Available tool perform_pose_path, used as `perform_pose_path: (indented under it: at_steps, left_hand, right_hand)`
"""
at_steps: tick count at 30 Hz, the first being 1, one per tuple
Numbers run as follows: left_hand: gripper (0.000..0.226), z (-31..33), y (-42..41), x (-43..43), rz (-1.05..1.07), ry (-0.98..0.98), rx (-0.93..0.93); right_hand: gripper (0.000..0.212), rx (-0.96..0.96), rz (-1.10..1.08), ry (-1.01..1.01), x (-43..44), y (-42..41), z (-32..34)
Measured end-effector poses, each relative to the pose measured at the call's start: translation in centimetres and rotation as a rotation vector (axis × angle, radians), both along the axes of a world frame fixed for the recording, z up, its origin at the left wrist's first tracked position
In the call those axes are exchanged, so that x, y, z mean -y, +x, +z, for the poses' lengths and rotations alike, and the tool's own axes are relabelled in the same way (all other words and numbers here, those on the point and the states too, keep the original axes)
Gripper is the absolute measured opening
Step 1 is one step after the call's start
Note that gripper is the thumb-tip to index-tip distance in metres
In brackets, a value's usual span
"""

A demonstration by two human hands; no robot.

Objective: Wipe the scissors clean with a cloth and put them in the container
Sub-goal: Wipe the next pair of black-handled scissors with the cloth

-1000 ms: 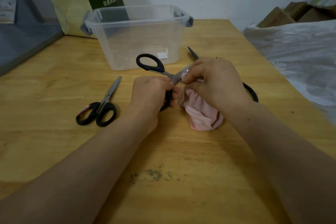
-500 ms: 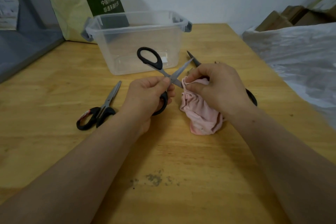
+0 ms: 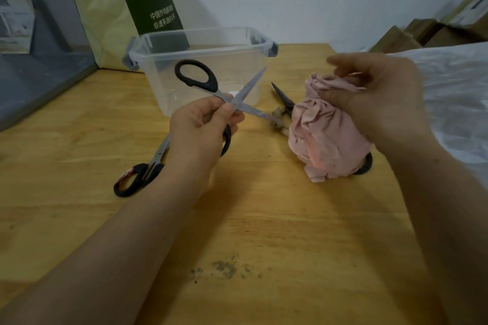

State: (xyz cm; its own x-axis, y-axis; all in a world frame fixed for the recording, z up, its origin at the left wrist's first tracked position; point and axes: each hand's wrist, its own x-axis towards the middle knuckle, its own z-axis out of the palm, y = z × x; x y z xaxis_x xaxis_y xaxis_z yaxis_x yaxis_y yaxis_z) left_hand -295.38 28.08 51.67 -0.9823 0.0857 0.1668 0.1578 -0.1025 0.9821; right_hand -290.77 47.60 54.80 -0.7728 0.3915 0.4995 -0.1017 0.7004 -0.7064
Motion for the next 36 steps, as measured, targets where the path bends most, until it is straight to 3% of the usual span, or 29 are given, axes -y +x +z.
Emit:
perform_pose_path:
  at_steps: [3,6,9,13,21,24,26,28,32,36]
  left_hand:
    - [0.018,0.3,0.2,0.1,0.012,0.007,-0.050]
    - [0.017,0.2,0.5,-0.3,-0.011,-0.036,-0.033]
    - [0.018,0.1,0.8,-0.6,-0.054,-0.019,0.009]
    - [0.018,0.2,0.7,-0.5,-0.084,0.104,0.116]
    - [0.012,-0.4,1.0,-0.6,-0.142,0.079,0.057]
    - [0.014,-0.6,0.9,-0.5,-0.135,0.042,0.025]
    - [0.014,-0.6,0.9,-0.5,-0.142,0.006,0.017]
    - [0.013,-0.8,0.8,-0.5,-0.144,-0.021,0.039]
    - [0.012,-0.9,0.7,-0.7,-0.149,0.014,0.093]
    - [0.013,-0.8,0.8,-0.9,-0.144,0.056,0.114]
  right_hand:
    - [0.017,-0.009,-0.010,0.157,0.9,-0.7,-0.5]
    - [0.016,-0.061,-0.047,0.254,1.6,-1.0,-0.9]
    - [0.018,-0.087,0.084,0.126,2.6,-1.0,-1.1]
    - [0.023,0.027,0.246,-0.049,3.4,-1.2,-1.7]
    - [0.030,0.024,0.299,-0.257,4.4,-1.3,-2.1]
    - [0.015,0.063,0.429,-0.605,4.5,-1.1,-2.0]
    - [0.008,0.072,0.492,-0.698,4.6,-0.9,-2.1]
    - [0.011,0.053,0.470,-0.630,4.7,-1.1,-2.4]
    - [0.037,0.092,0.209,-0.413,4.3,-1.9,-2.9]
    - [0.020,0.205,0.260,-0.331,4.3,-1.9,-3.1]
